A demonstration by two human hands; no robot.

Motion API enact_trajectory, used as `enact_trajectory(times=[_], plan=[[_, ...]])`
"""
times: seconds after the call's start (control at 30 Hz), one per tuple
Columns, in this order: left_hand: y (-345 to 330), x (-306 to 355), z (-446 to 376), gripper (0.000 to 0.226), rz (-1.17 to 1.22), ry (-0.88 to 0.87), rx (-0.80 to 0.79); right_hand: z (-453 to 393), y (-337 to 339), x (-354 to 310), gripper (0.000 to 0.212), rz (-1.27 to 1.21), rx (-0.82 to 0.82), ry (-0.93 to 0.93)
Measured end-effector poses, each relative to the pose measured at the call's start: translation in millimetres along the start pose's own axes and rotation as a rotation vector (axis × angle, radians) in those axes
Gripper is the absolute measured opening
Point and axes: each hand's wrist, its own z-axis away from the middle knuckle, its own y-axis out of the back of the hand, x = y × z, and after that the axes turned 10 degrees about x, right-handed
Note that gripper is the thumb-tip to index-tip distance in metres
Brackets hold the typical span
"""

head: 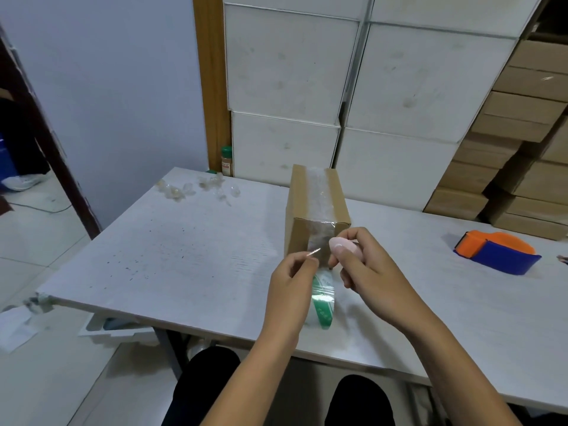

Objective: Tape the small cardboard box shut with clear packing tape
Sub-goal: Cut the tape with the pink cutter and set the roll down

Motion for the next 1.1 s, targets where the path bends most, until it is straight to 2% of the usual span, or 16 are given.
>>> enact_trajectory(times=[0.1, 0.27, 0.43, 0.57, 0.77, 0.93, 1.1], plan=[[-1, 4, -2, 0.017, 0.006, 0.003, -0.017, -2, -1, 1, 0.010, 0.127, -0.016, 0.102], [-8, 12, -9, 0.020, -0.041, -0.025, -0.047, -7, 0, -3, 0.012, 0.249, -0.001, 0.173], [-15, 11, -12, 0.023, -0.048, -0.056, -0.012, -17, 0, -4, 0.012, 0.359, -0.011, 0.198], [-14, 11, -12, 0.027, -0.050, -0.065, 0.001, -26, -2, -7, 0.012, 0.458, -0.064, 0.275], [-14, 10, -12, 0.030, -0.095, -0.129, 0.030, -35, -6, -16, 0.010, 0.610, -0.062, 0.367], [-13, 7, -14, 0.032, -0.146, -0.211, 0.034, -37, -12, -19, 0.014, 0.746, -0.068, 0.380], [-12, 8, -13, 0.029, -0.157, -0.216, 0.073, -35, -6, -19, 0.016, 0.794, -0.044, 0.390]])
